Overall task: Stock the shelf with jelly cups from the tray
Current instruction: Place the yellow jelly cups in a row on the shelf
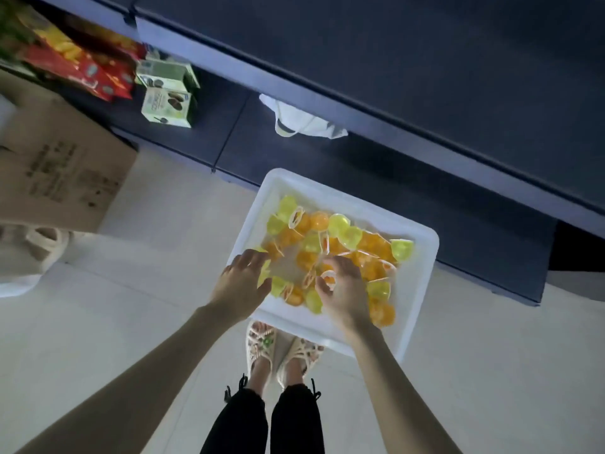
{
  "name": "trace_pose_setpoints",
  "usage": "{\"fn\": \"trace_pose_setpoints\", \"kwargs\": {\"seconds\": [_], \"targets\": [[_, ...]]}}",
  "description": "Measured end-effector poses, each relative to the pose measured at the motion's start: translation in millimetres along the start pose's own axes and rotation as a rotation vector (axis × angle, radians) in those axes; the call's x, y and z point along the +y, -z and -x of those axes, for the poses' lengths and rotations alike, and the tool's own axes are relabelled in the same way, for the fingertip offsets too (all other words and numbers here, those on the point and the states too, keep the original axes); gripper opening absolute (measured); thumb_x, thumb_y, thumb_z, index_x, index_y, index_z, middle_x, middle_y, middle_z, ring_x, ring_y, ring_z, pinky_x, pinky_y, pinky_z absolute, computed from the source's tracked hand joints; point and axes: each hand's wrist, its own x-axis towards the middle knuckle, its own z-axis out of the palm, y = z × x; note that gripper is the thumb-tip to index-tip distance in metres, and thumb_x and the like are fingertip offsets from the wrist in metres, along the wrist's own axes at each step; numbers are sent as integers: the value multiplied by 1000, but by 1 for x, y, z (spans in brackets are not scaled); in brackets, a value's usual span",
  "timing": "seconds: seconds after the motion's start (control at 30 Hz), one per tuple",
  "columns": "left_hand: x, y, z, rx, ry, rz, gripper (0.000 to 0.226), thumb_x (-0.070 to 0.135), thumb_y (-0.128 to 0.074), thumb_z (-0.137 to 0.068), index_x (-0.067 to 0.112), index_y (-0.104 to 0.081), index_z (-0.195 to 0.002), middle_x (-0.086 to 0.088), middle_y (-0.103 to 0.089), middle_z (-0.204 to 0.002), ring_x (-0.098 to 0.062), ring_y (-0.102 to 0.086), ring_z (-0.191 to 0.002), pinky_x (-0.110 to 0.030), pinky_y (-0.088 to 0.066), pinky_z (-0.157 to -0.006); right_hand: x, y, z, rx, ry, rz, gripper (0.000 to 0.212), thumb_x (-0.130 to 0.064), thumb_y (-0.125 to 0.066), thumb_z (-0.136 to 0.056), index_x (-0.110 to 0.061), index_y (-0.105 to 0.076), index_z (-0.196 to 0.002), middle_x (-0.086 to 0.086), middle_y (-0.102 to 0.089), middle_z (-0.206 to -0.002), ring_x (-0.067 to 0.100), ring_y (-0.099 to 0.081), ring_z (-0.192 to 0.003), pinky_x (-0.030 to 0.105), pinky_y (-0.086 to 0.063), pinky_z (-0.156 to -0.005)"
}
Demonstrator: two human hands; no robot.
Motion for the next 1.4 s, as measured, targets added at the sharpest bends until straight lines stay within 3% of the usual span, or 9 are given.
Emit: {"fn": "trace_pose_setpoints", "kwargs": {"seconds": [0.23,0.37,0.43,0.53,0.73,0.97,1.17,1.3,1.4], "targets": [[-40,-75,-49,-48,51,-54,60,25,-58,-90,13,-33,-144,-9,-14,-157,-29,-14,-143,-45,-25,-113,55,-67,-51,-49,-92,-15,47,-24,-62,-90,-12,-49,-133,5,-45,-141,25,-39,-128,36,-39,-103],[-52,-95,-66,36,44,-78,68,13,-71,-80,7,-40,-140,-20,-26,-150,-42,-29,-134,-56,-36,-102,70,-90,-77,-32,-77,-23,60,-30,-60,-92,-14,-36,-144,5,-30,-153,21,-25,-142,34,-29,-113],[-53,-99,-71,41,45,-100,70,6,-73,-76,6,-42,-138,-21,-33,-145,-41,-36,-128,-53,-43,-94,75,-96,-87,41,-33,-19,61,-29,-62,-91,-12,-37,-144,9,-33,-151,24,-32,-139,36,-36,-109],[-51,-105,-78,55,7,-117,67,-9,-73,-68,1,-50,-130,-24,-45,-133,-43,-44,-117,-47,-52,-75,77,-99,-98,126,-48,6,57,-32,-65,-88,-14,-44,-139,11,-38,-138,27,-48,-120,38,-50,-92],[-53,-94,-102,7,41,-194,50,-4,-53,-87,10,-42,-134,-10,-39,-132,-26,-35,-118,-30,-38,-89,71,-110,-109,137,-207,130,50,-44,-61,-88,-17,-54,-129,9,-34,-126,24,-44,-110,38,-42,-94],[-59,-84,-99,-3,-2,-176,38,8,-68,-83,9,-56,-119,-6,-46,-113,-23,-43,-107,-28,-41,-87,66,-126,-112,367,-332,-166,25,-29,-81,-70,-11,-76,-87,7,-49,-105,24,-49,-92,49,-47,-79],[-53,-78,-83,50,19,-65,44,18,-75,-78,2,-60,-116,-13,-48,-112,-30,-53,-94,-37,-46,-83,69,-131,-109,432,-294,-298,13,-18,-83,-68,-10,-76,-75,6,-51,-100,24,-52,-92,50,-49,-74],[-45,-77,-73,123,96,31,53,24,-79,-71,0,-63,-115,-14,-49,-104,-35,-58,-82,-38,-47,-78,71,-129,-96,478,-193,-348,11,-14,-80,-72,-6,-72,-73,11,-58,-97,22,-52,-90,34,-48,-75],[-36,-72,-63,197,222,233,53,32,-82,-66,7,-67,-111,-5,-49,-94,-26,-61,-73,-29,-49,-74,67,-114,-76,434,-175,-517,7,-8,-72,-81,-4,-67,-78,14,-66,-93,15,-58,-84,17,-48,-70]]}}
